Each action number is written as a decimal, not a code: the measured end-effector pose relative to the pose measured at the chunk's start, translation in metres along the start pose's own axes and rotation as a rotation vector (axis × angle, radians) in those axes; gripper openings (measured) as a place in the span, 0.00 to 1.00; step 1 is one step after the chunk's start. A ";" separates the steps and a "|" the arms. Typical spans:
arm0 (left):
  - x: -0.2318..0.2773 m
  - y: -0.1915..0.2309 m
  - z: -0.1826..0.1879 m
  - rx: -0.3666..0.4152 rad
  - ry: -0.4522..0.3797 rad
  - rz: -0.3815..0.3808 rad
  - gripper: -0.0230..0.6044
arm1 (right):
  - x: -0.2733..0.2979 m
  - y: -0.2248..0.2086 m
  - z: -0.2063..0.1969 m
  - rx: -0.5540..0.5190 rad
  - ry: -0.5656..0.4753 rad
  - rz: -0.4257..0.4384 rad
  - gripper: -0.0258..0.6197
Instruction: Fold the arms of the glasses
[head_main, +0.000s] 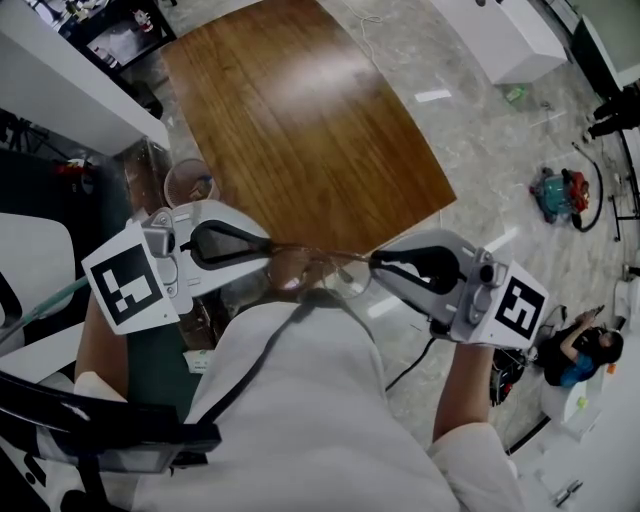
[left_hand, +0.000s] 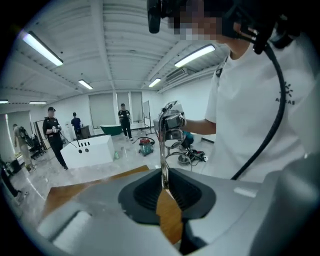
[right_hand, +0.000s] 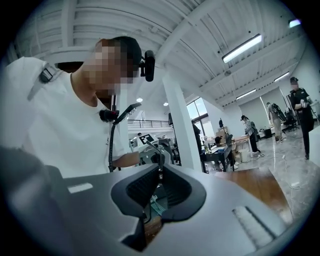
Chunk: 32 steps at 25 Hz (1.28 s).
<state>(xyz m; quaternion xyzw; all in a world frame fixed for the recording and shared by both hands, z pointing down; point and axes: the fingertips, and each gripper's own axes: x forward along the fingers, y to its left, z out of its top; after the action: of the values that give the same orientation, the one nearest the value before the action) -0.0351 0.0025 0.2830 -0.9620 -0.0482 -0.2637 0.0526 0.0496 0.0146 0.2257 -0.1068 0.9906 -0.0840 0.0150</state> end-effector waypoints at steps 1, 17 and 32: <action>-0.003 0.003 0.004 -0.003 -0.029 0.010 0.13 | -0.002 -0.002 0.001 0.001 -0.009 -0.006 0.09; -0.014 0.020 0.075 0.157 -0.122 0.292 0.11 | 0.010 -0.007 0.002 -0.070 0.004 -0.070 0.09; 0.004 0.004 0.086 0.280 -0.058 0.206 0.11 | 0.010 0.000 -0.001 -0.085 0.049 -0.064 0.09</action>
<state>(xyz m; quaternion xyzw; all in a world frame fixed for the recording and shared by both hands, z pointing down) 0.0124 0.0094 0.2115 -0.9523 0.0129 -0.2198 0.2113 0.0398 0.0127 0.2268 -0.1367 0.9895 -0.0450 -0.0167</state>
